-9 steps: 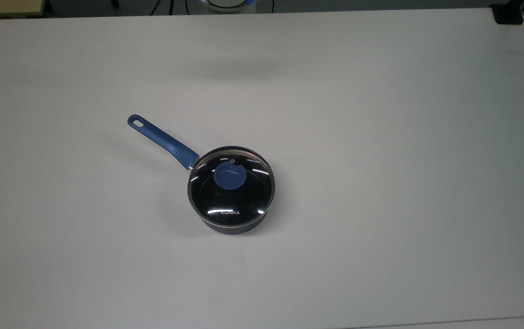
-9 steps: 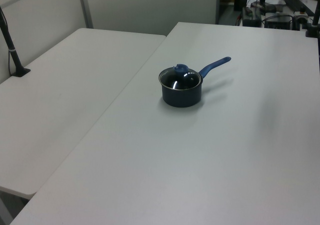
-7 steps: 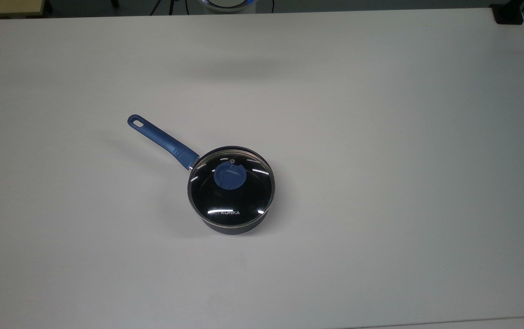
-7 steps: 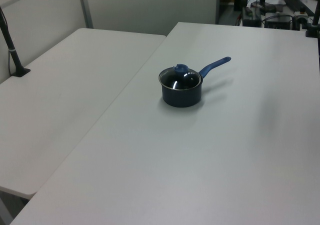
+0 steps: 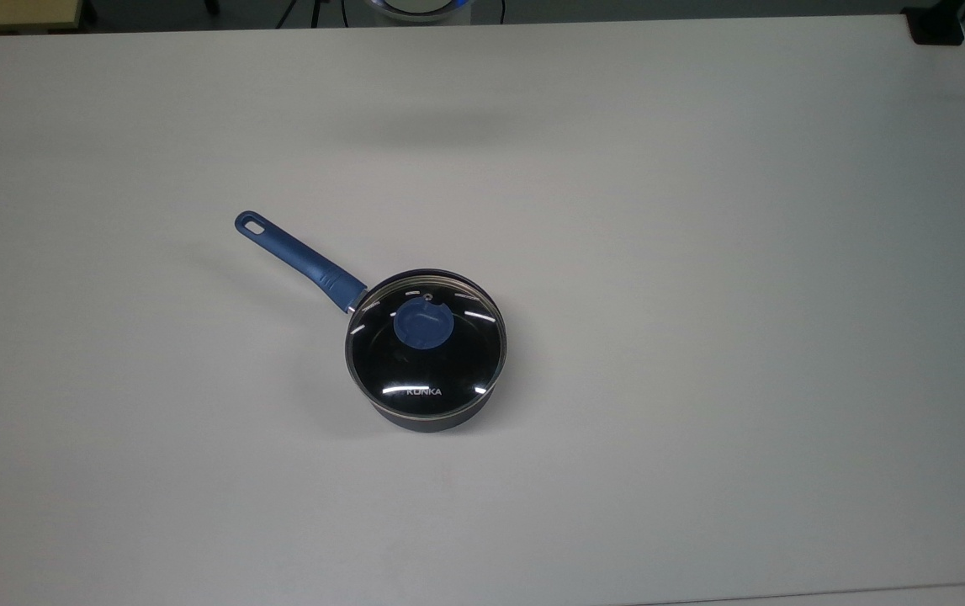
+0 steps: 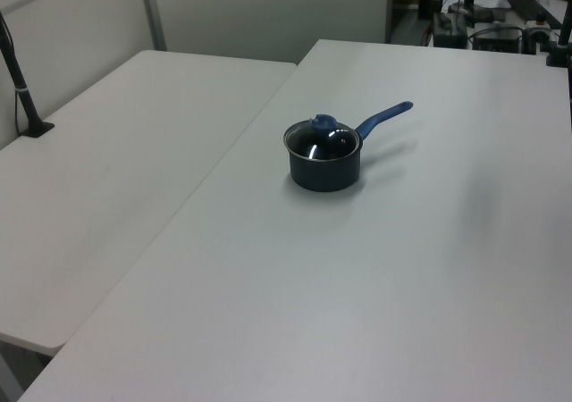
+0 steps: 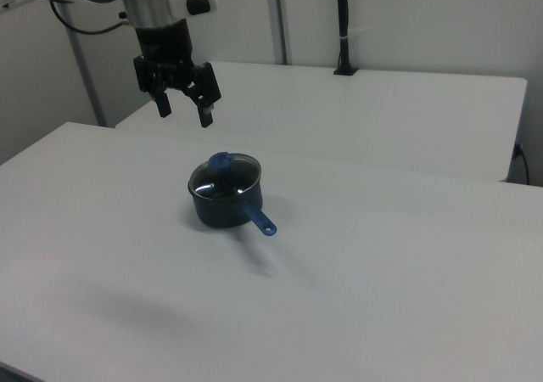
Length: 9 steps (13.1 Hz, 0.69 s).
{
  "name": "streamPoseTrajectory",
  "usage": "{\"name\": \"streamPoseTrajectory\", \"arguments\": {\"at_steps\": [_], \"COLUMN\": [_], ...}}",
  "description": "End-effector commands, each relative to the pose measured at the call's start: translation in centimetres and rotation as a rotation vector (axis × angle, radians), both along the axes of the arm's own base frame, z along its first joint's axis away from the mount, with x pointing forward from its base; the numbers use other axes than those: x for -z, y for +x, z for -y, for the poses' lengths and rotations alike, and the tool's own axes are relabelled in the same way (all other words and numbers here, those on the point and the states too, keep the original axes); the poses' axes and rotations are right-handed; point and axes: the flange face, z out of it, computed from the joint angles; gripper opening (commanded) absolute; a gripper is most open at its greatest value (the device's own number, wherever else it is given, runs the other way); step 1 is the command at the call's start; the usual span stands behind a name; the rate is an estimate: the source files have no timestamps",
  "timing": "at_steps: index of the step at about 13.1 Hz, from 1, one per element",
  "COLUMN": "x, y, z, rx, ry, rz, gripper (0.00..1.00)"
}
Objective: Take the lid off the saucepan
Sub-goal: 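Move the open gripper toward the glass lid's blue knob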
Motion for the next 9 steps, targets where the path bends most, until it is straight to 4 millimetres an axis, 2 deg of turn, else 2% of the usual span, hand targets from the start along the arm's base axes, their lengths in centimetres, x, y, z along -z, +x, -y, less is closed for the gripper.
{"name": "streamPoseTrajectory", "arguments": {"at_steps": [1, 4, 5, 6, 7, 8, 9], "x": [-0.2, 1.5, 3.7, 5.2, 7.2, 10.4, 12.1], "y": [-0.6, 1.7, 3.7, 6.2, 8.7, 11.1, 12.7], "z": [0.3, -0.2, -0.9, -2.7, -5.5, -7.5, -8.1], "rx": [0.020, 0.060, 0.142, 0.227, 0.318, 0.352, 0.353], "ry": [-0.004, -0.012, -0.008, -0.007, -0.007, 0.004, 0.015], "rz": [0.014, 0.002, -0.025, 0.028, 0.091, 0.120, 0.170], "gripper": [1.00, 1.00, 1.00, 1.00, 1.00, 1.00, 1.00]}}
